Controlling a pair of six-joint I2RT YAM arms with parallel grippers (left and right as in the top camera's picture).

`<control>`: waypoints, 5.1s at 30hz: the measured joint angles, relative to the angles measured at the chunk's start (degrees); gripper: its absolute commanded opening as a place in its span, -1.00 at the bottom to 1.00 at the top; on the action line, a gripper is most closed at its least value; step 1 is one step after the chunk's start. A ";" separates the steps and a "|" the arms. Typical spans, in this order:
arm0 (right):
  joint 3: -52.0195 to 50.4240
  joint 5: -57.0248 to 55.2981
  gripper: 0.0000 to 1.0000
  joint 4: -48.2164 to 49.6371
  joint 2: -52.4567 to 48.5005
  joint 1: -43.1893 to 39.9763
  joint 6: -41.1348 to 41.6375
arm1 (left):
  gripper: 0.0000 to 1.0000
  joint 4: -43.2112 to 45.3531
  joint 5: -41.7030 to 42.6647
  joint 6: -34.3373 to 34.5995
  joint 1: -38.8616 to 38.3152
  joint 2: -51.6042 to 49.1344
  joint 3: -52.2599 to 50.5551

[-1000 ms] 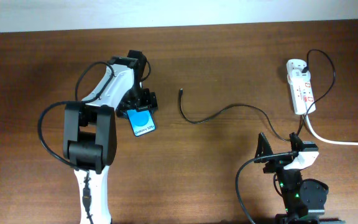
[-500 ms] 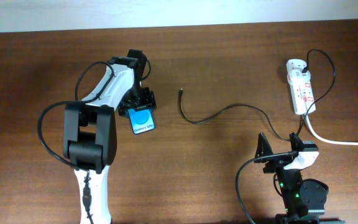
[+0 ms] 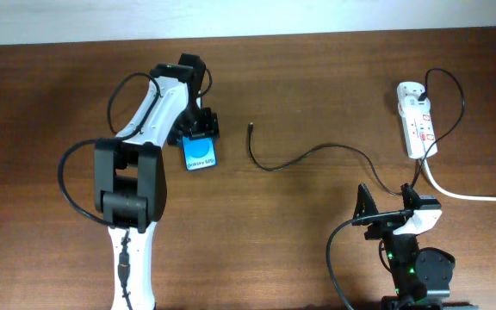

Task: Plug charger to phone and switch on socket
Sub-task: 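Raise the held phone and hold it above the table, then carry the phone right toward the black cable tip with the left gripper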

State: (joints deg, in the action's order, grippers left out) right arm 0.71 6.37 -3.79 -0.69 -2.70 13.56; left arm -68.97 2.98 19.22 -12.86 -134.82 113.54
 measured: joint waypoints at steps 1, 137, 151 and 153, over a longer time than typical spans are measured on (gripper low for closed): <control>0.00 0.00 0.97 0.00 0.00 0.00 0.00 | 0.56 -0.46 0.04 -0.28 0.00 0.00 1.09; 0.00 0.00 0.97 0.00 0.00 0.00 -0.02 | -1.00 -14.80 7.67 23.78 0.00 0.00 24.81; 0.02 0.00 0.97 0.00 0.00 0.00 0.02 | -1.00 -18.23 15.37 37.35 0.28 0.00 24.81; 0.02 0.00 0.97 0.00 0.00 0.00 0.00 | -1.00 -18.23 19.08 38.42 0.72 0.00 24.81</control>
State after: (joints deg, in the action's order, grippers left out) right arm 0.73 6.37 -3.79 -0.69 -2.70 13.56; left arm -87.20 22.06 57.65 -12.14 -134.82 138.34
